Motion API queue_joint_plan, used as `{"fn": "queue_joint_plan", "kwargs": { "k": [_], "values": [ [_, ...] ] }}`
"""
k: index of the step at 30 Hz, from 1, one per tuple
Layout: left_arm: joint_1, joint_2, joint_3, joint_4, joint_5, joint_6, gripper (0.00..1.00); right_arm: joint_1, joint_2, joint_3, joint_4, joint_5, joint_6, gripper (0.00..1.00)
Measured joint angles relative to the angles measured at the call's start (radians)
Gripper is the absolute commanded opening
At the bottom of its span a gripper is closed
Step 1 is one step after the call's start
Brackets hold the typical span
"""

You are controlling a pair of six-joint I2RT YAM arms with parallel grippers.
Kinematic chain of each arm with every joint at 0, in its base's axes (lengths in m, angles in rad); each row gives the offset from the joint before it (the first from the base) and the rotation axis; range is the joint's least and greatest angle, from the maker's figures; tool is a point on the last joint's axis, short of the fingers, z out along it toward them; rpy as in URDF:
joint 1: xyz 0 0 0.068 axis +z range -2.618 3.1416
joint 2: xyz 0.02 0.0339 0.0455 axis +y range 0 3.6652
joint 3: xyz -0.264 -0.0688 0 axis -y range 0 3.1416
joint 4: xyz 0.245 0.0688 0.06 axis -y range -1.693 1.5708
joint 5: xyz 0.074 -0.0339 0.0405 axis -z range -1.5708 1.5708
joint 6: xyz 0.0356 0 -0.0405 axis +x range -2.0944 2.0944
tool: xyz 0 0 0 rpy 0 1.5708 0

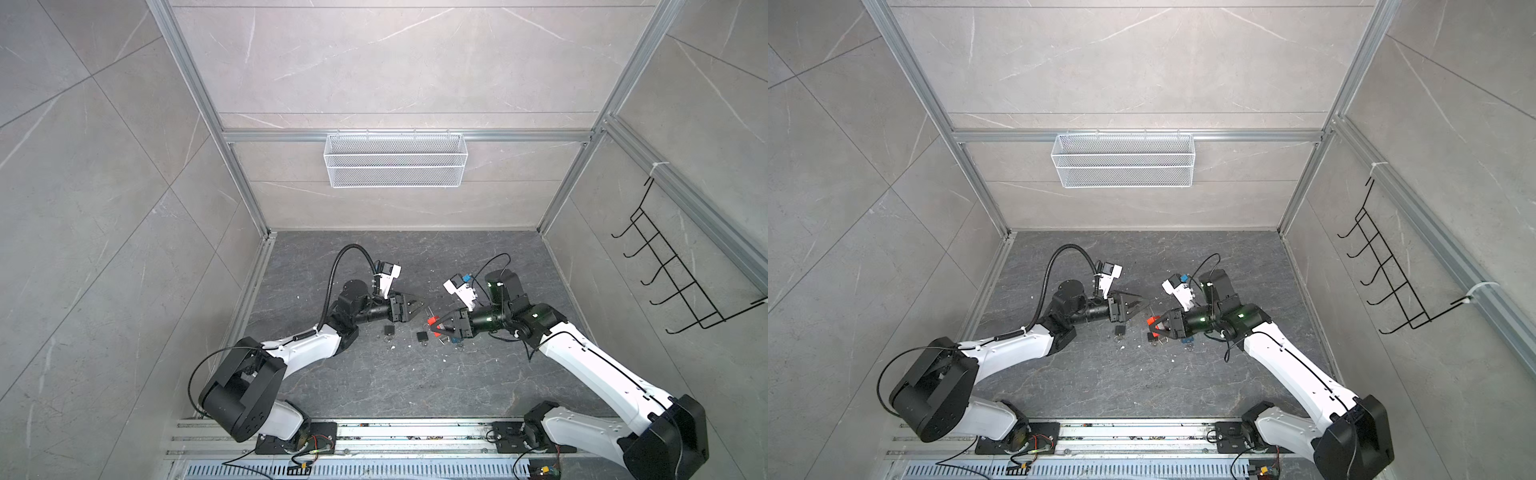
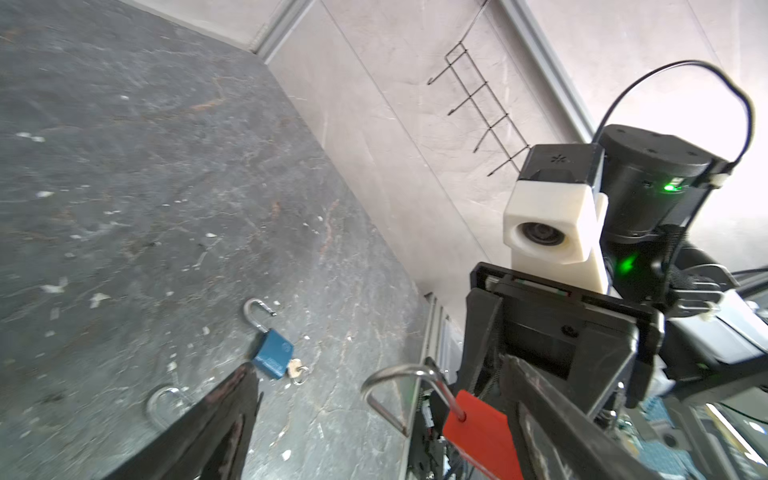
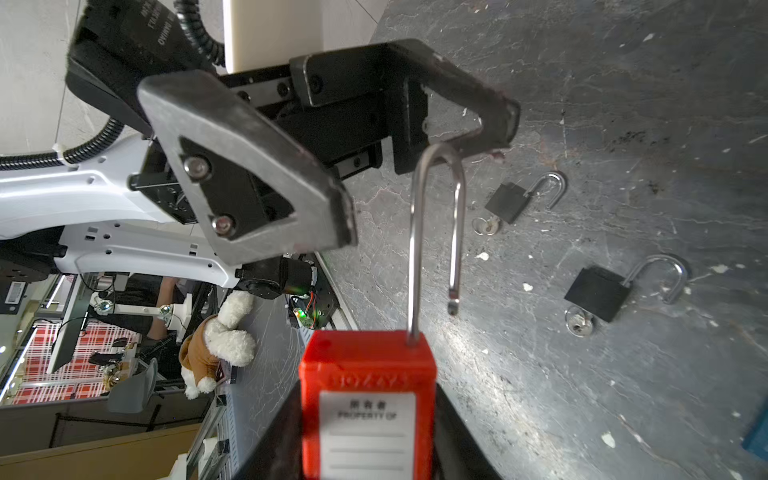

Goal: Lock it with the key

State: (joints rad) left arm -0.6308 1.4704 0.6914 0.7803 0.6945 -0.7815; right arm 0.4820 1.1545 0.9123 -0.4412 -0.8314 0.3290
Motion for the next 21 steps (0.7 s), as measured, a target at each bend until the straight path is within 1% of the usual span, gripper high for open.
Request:
{"fn": "queue_joint_plan", "kwargs": {
  "k": [9, 14, 21],
  "values": [
    [0.0, 0.064, 0.0, 0.137, 0.057, -0.098, 0.82, 0.002, 0.005, -0.005, 0.032, -0.023, 0.019, 0.0],
    [0.0, 0.093, 0.0, 0.212, 0.077, -0.158, 0.79, 0.002, 0.027, -0.005, 0.043, -0.026, 0.023, 0.0],
    [0.0, 0.096, -0.011, 0.249, 0.087, -0.187, 0.73, 0.002, 0.055, -0.004, 0.043, -0.018, 0.022, 0.0]
  ]
}}
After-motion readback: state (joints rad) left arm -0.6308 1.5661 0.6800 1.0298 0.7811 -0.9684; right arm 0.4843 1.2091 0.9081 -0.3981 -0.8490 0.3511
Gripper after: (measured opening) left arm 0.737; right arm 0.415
